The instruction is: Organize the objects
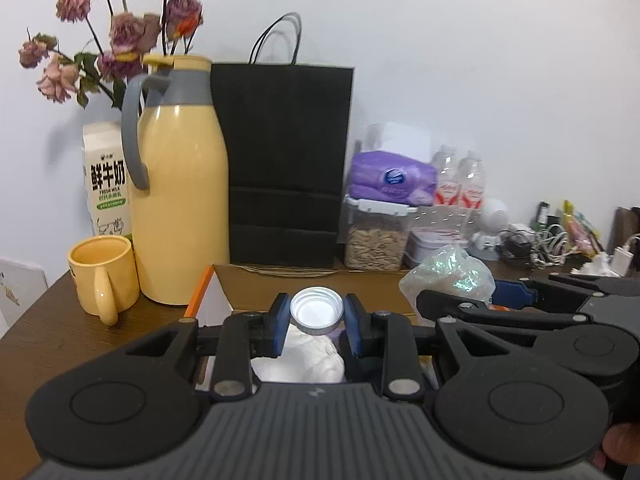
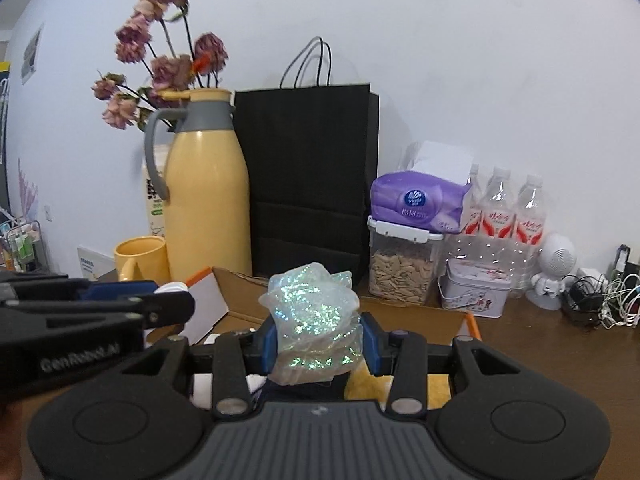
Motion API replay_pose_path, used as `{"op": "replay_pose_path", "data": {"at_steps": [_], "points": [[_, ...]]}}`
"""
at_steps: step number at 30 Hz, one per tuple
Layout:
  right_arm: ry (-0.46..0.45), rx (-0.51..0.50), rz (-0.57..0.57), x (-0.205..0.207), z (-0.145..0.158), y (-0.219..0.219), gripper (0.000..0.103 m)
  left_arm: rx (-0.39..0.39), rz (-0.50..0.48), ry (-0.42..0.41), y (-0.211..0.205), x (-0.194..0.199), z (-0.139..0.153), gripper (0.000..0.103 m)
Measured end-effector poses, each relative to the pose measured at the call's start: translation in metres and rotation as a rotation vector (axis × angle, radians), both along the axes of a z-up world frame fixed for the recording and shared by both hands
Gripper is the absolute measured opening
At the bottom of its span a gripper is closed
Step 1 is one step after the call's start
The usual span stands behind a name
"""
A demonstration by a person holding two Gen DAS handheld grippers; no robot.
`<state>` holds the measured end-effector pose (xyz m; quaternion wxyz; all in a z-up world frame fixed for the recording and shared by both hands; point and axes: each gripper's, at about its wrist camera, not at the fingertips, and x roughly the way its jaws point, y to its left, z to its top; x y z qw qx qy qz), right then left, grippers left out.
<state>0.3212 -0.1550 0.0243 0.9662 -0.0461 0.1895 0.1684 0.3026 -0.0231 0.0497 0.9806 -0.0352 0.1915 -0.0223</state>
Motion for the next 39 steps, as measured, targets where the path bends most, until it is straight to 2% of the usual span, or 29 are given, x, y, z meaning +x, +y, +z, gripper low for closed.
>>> {"op": "replay_pose_path", "data": {"at_steps": [4,10,14,15,16,17,18,19,20,21,24,39], "points": [[0.023,-0.012,-0.045,0.023,-0.01,0.006,0.04,-0.001,0.037,0.024,0.003,0.022,-0.009,0.029],[0.075,-0.006,-0.053,0.036,-0.029,0.0,0.041,0.025,0.048,0.075,0.007,0.035,-0.027,0.029],[0.091,-0.016,-0.044,0.033,-0.035,-0.003,0.049,0.059,0.059,0.072,0.006,0.031,-0.031,0.031],[0.092,-0.017,-0.041,0.031,-0.036,-0.005,0.055,0.059,0.063,0.071,0.007,0.03,-0.03,0.035],[0.095,-0.017,-0.043,0.03,-0.036,-0.006,0.06,0.057,0.065,0.071,0.008,0.03,-0.03,0.045],[0.094,-0.018,-0.047,0.029,-0.037,-0.007,0.072,0.057,0.067,0.067,0.008,0.028,-0.029,0.051],[0.089,-0.018,-0.053,0.028,-0.036,-0.009,0.086,0.06,0.073,0.059,0.008,0.026,-0.028,0.066],[0.084,-0.016,-0.06,0.026,-0.035,-0.01,0.094,0.065,0.086,0.051,0.009,0.025,-0.027,0.075],[0.079,-0.015,-0.068,0.024,-0.034,-0.012,0.101,0.072,0.096,0.042,0.009,0.023,-0.026,0.079],[0.079,-0.013,-0.076,0.024,-0.033,-0.014,0.103,0.07,0.093,0.036,0.01,0.021,-0.024,0.084],[0.094,0.006,-0.074,0.024,-0.032,-0.021,0.103,0.044,0.117,0.016,0.016,0.016,-0.019,0.103],[0.049,0.008,-0.075,0.002,-0.016,-0.029,0.103,0.024,0.095,-0.025,0.015,-0.005,-0.006,0.103]]}}
